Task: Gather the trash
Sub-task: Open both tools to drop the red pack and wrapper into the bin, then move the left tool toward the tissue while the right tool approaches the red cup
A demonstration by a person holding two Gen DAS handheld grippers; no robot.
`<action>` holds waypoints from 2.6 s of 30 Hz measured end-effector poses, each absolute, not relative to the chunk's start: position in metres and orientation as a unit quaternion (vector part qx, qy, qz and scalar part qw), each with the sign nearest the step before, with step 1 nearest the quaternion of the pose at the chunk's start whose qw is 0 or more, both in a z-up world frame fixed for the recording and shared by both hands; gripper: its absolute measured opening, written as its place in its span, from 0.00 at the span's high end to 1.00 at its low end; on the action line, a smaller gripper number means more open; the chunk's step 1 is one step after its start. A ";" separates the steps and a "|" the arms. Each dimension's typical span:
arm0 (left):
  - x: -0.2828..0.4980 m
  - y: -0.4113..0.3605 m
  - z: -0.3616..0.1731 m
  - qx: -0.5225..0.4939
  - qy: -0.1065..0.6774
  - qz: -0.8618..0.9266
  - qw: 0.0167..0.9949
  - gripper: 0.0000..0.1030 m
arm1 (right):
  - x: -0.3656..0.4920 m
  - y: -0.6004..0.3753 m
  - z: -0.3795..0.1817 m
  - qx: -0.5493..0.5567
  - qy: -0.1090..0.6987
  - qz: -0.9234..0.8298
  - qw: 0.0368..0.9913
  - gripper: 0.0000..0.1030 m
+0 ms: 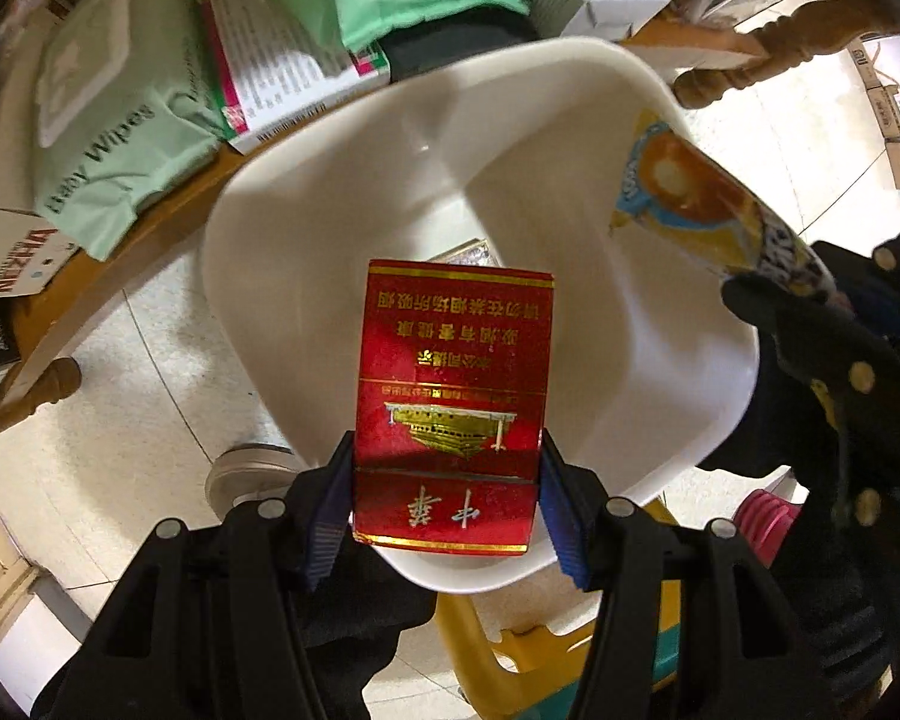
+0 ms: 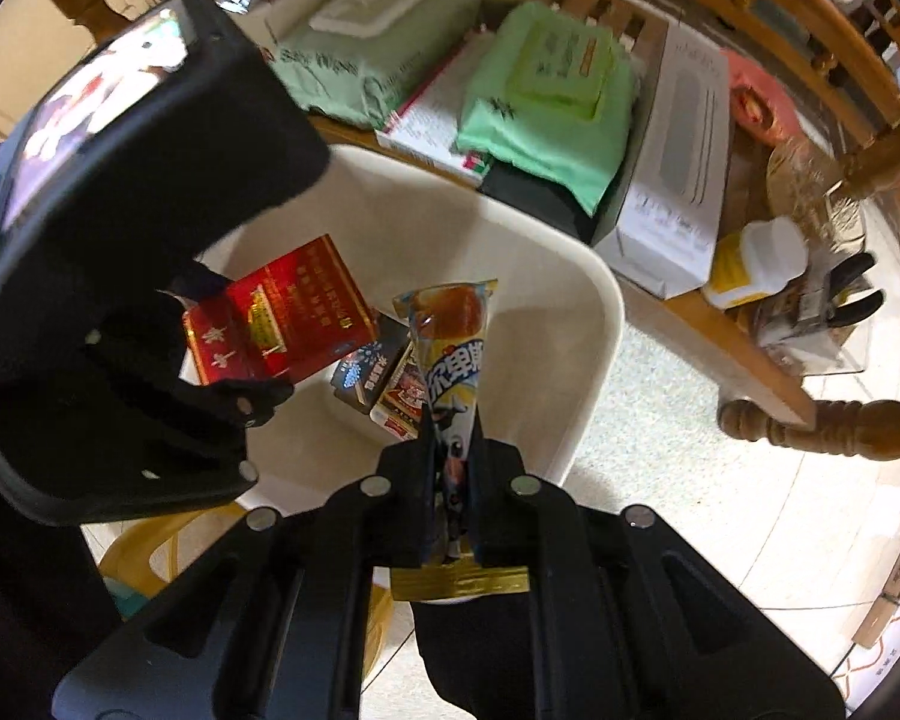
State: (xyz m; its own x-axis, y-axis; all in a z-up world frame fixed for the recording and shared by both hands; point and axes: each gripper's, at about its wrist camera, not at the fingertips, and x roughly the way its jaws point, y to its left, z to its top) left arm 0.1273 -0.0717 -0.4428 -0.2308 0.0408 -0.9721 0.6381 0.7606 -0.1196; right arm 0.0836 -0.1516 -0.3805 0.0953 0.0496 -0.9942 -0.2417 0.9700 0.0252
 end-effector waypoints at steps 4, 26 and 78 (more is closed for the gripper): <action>0.131 -0.073 -0.458 0.226 0.752 -0.257 0.563 0.46 | 0.088 -0.157 -0.398 -0.057 0.680 0.099 0.724 0.91; 0.129 -0.079 -0.479 0.257 0.765 -0.244 0.537 0.26 | 0.089 -0.158 -0.421 -0.076 0.692 0.098 0.711 0.57; 0.379 -0.115 -0.042 0.320 0.573 -0.244 0.714 0.07 | 0.212 -0.287 0.008 -0.184 0.503 0.111 0.837 0.06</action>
